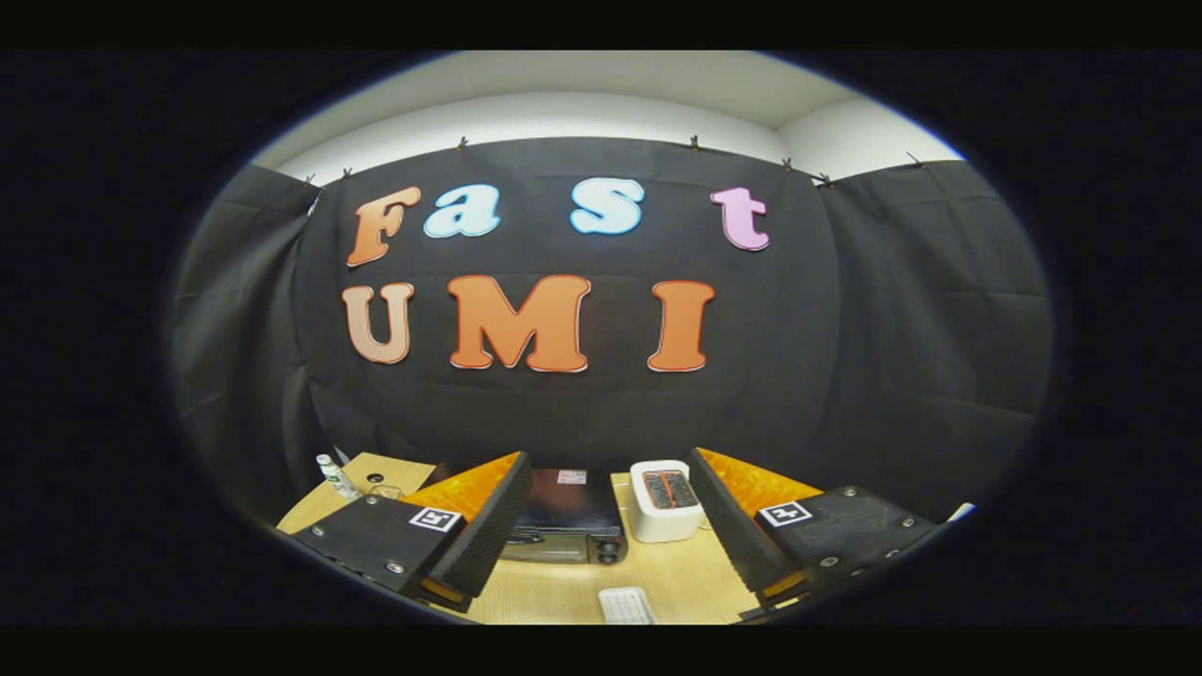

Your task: Open the toaster oven, put the food inside, and close the toaster oven door.

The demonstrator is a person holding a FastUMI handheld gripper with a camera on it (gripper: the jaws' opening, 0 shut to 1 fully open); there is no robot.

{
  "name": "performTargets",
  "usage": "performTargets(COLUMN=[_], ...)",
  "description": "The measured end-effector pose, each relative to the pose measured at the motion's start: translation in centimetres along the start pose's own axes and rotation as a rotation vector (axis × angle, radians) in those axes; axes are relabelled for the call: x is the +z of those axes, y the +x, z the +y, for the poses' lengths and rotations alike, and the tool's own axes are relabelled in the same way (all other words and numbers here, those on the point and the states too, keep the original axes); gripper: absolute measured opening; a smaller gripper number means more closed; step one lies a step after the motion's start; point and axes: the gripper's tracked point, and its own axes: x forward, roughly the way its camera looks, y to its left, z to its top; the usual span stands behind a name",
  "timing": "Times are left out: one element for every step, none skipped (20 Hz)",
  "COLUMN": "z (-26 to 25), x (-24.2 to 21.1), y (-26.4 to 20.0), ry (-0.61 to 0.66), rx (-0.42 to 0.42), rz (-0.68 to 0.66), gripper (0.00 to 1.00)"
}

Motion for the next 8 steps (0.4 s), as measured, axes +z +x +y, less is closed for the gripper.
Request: performTargets(z=[-0.7,-1.4,-1.8,-2.4,-3.0,-3.5,-4.0,-4.4], x=[0.1,0.1,0.0,-0.1,-0.2,-0.2,-0.2,-0.4], y=[-0.5,-0.8,-1.2,-1.5,-1.9,-2.1,-2.2,-2.4], ry=[0.001,0.002,0.005,0.011,0.019,0.03,0.042,0.053], rx=[-0.005,-0.004,0.0,0.005,0.011,0.015,0.019,0.024], rz=[-0.009,-0.015,-0.017,-0.016,-0.018,-0.021,-0.022,-0.021], gripper=[0.99,0.99,0.99,0.99,0.99,0.99,0.99,0.99])
